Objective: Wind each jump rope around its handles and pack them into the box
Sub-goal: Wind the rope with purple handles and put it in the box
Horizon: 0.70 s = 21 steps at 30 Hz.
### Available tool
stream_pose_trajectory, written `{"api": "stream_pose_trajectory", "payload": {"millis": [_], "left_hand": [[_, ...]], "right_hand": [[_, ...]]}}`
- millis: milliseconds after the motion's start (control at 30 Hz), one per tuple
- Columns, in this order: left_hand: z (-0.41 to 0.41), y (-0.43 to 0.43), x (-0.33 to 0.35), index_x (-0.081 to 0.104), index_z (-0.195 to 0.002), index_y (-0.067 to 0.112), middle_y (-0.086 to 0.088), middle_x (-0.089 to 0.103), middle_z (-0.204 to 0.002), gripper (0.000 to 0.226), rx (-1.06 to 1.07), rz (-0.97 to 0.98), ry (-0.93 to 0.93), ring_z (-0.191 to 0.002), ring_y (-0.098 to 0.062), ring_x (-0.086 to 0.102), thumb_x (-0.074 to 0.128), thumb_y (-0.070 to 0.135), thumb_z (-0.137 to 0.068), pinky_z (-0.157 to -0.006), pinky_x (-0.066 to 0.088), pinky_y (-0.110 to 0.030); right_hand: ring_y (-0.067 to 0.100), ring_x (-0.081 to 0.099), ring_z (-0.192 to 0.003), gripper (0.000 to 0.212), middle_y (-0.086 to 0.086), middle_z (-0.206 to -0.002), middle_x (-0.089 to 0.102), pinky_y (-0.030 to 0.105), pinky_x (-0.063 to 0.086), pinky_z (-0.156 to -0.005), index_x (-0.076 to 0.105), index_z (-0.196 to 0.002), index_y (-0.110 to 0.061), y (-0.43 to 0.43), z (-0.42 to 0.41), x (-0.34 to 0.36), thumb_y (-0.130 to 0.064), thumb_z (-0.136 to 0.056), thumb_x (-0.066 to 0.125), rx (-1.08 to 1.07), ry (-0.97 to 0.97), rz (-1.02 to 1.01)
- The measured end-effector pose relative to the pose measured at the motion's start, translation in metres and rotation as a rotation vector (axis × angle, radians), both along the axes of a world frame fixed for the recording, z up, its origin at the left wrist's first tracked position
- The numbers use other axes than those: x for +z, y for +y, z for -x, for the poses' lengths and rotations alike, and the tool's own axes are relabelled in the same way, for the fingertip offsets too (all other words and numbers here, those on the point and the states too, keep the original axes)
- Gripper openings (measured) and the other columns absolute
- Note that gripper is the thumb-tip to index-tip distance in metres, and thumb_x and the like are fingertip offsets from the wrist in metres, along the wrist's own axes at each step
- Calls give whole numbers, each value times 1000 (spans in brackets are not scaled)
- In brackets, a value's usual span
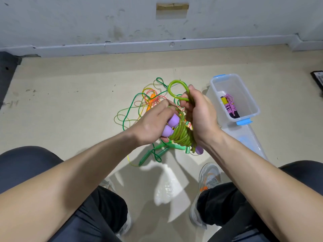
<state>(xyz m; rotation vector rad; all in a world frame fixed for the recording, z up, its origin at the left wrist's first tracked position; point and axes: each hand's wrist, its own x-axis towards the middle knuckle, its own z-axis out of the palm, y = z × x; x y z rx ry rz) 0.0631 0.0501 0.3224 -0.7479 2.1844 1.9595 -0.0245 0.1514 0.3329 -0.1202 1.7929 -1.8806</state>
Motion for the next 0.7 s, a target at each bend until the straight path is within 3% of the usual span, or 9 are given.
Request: {"api": "stream_pose_trajectory", "payload": {"millis": [67, 200, 333, 400, 567, 700], "left_hand": [[1, 4, 1, 54, -102, 22, 12, 60, -74, 20, 66, -3, 2, -53, -7, 60, 38, 31, -107, -69, 60, -46], [5, 6, 4, 52, -102, 16, 11, 63, -64, 20, 188, -86, -18, -50, -14, 61, 39, 30, -106, -64, 59, -42], [5, -2, 8, 67, -98, 5, -10, 70, -90, 36, 253, -268, -159, -61, -26, 65, 43, 33, -102, -64, 62, -47], [4, -8, 10, 67, -99, 12, -6, 68, -93, 29, 280, -389, -204, -64, -29, 66, 46, 33, -100, -64, 62, -47], [3, -24, 8, 61, -113, 17, -5, 67, -88, 25, 256, -562, -256, -71, -32, 65, 45, 31, -100, -69, 62, -51], [2, -33, 4, 61, -113, 20, -7, 69, -89, 22, 243, -609, -281, -76, -34, 67, 47, 28, -99, -67, 61, -52]], "right_hand": [[2, 41, -39, 44, -10, -47, 50, 15, 32, -42, 50, -61, -16, -1, 2, 6, -21, -104, 49, -6, -18, 44], [4, 32, -35, 45, -10, -43, 40, 17, 26, -36, 46, -59, -15, -1, 4, 9, -17, -103, 50, 48, 3, 38], [10, 29, -40, 48, -6, -47, 34, 18, 25, -38, 39, -53, -19, -2, 5, 4, -6, -97, 53, 56, 7, 64], [10, 30, -42, 49, -6, -48, 34, 19, 27, -40, 40, -51, -20, -2, 7, 0, -4, -95, 54, 73, 46, 52], [8, 38, -47, 47, -11, -50, 45, 21, 32, -47, 54, -51, -23, -1, 12, -9, -22, -97, 62, 222, 212, -26], [6, 37, -46, 40, -10, -52, 46, 19, 31, -46, 56, -55, -23, 0, 14, -14, -25, -95, 62, 313, 194, 6]]}}
